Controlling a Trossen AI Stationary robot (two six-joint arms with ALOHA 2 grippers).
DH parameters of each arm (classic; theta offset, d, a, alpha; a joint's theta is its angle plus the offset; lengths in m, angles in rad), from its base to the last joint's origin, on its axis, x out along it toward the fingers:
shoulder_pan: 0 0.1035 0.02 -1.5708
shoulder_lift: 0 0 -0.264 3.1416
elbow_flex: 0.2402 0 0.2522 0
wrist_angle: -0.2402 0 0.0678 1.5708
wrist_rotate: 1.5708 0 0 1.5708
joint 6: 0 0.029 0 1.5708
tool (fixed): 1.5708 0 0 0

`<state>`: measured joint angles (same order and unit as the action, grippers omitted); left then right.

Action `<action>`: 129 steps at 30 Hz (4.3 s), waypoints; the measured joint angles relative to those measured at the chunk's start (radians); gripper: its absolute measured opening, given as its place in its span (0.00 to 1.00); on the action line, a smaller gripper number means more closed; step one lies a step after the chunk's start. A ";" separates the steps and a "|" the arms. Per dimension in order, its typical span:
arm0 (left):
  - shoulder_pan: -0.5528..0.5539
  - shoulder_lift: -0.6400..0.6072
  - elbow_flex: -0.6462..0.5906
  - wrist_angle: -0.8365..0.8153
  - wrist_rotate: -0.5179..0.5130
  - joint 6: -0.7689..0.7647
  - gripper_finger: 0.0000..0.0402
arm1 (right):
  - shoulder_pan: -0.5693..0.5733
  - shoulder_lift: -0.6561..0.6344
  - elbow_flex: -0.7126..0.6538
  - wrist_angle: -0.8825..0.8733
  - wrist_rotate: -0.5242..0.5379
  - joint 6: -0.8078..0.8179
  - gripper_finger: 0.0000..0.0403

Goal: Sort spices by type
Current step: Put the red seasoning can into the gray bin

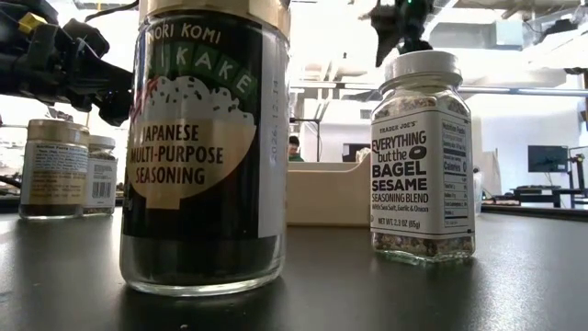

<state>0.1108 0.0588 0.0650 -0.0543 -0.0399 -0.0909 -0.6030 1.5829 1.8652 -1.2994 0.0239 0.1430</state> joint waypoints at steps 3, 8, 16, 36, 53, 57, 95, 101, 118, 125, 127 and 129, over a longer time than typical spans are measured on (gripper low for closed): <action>0.000 0.000 0.000 0.000 0.000 0.000 0.83 | 0.089 -0.036 -0.059 0.045 0.001 0.048 0.89; 0.000 0.000 0.000 0.000 0.000 0.000 0.83 | 0.238 -0.084 -0.202 0.117 0.052 0.098 0.89; 0.000 0.000 0.000 0.000 0.000 0.000 0.83 | 0.440 -0.150 -0.406 0.254 0.107 0.159 0.89; 0.000 0.000 0.000 0.000 0.000 0.000 0.83 | 0.771 -0.325 -0.752 0.287 0.147 0.335 0.89; 0.000 0.000 0.000 0.004 -0.007 0.047 0.83 | 0.888 -0.433 -0.906 0.202 0.162 0.732 0.89; 0.000 0.000 -0.001 0.014 -0.021 0.228 0.83 | 0.890 -0.424 -0.906 0.209 0.162 0.732 0.89; 0.000 0.000 -0.003 0.065 -0.021 -0.090 0.83 | 0.869 -0.324 -0.905 0.365 0.162 0.796 0.89; 0.000 0.000 -0.002 0.110 -0.017 -0.096 0.83 | 0.869 -0.326 -0.905 0.380 0.162 0.800 0.89; 0.000 0.323 0.388 -0.179 -0.129 -0.134 0.83 | 0.897 -0.326 -0.908 0.371 0.287 0.584 0.85; -0.033 0.661 0.609 -0.280 -0.204 -0.232 0.83 | 0.934 -0.408 -1.086 0.543 0.301 0.535 0.76; -0.054 0.749 0.667 -0.281 -0.231 -0.250 0.83 | 0.953 -0.451 -1.153 0.641 0.301 0.526 0.75; -0.074 0.827 0.722 -0.273 -0.275 -0.256 0.83 | 0.970 -0.493 -1.210 0.740 0.301 0.495 0.75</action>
<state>0.0373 0.8859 0.7866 -0.3273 -0.3147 -0.3470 0.3672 1.0903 0.6549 -0.5591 0.3249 0.6382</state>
